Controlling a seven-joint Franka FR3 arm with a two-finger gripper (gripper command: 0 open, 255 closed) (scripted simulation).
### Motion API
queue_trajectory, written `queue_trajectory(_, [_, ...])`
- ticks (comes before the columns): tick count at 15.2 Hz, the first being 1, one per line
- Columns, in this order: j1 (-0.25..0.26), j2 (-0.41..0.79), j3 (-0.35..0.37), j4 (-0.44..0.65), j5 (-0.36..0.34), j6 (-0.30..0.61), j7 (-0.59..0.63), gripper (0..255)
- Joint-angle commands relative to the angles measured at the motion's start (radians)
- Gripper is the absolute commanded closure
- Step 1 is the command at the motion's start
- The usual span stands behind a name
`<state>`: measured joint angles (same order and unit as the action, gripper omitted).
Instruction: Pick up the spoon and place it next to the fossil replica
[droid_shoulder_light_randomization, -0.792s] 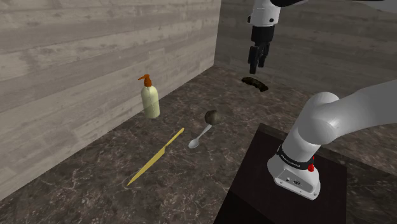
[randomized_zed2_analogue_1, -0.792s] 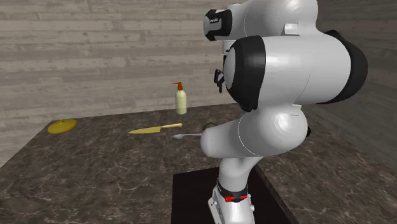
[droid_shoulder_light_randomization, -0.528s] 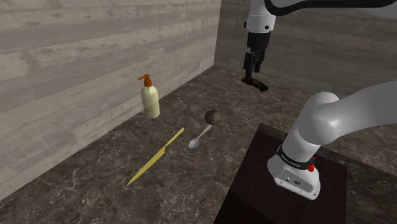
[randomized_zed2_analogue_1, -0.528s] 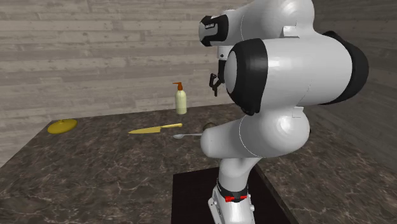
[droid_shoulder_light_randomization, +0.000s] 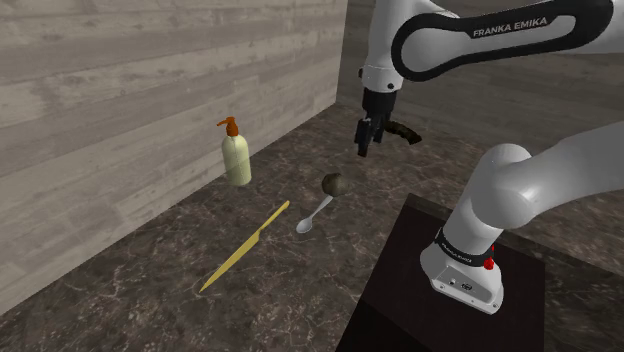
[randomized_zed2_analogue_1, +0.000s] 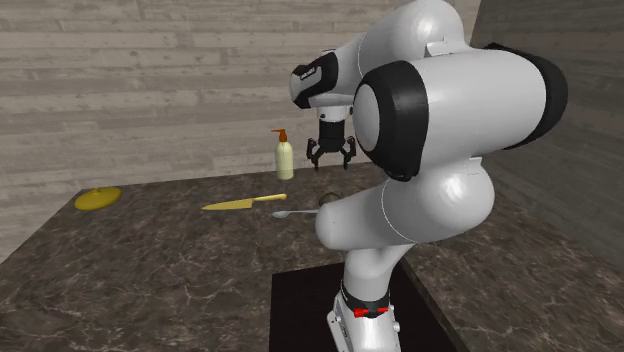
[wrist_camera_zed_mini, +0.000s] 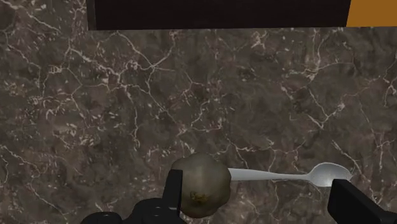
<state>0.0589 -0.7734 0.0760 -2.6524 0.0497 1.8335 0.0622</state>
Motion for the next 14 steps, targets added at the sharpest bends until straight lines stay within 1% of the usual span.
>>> queue_trajectory(1, [0.023,0.021,0.04,-0.034,0.026,0.079,0.038,0])
queue_trajectory(5, [0.056,0.104,0.114,-0.081,0.064,0.249,0.101,0])
queue_trajectory(9, [0.078,0.223,0.193,-0.099,0.083,0.426,0.171,0])
queue_trajectory(12, [0.079,0.333,0.257,-0.093,0.075,0.559,0.235,0])
queue_trajectory(14, [0.07,0.414,0.304,-0.08,0.051,0.645,0.287,0])
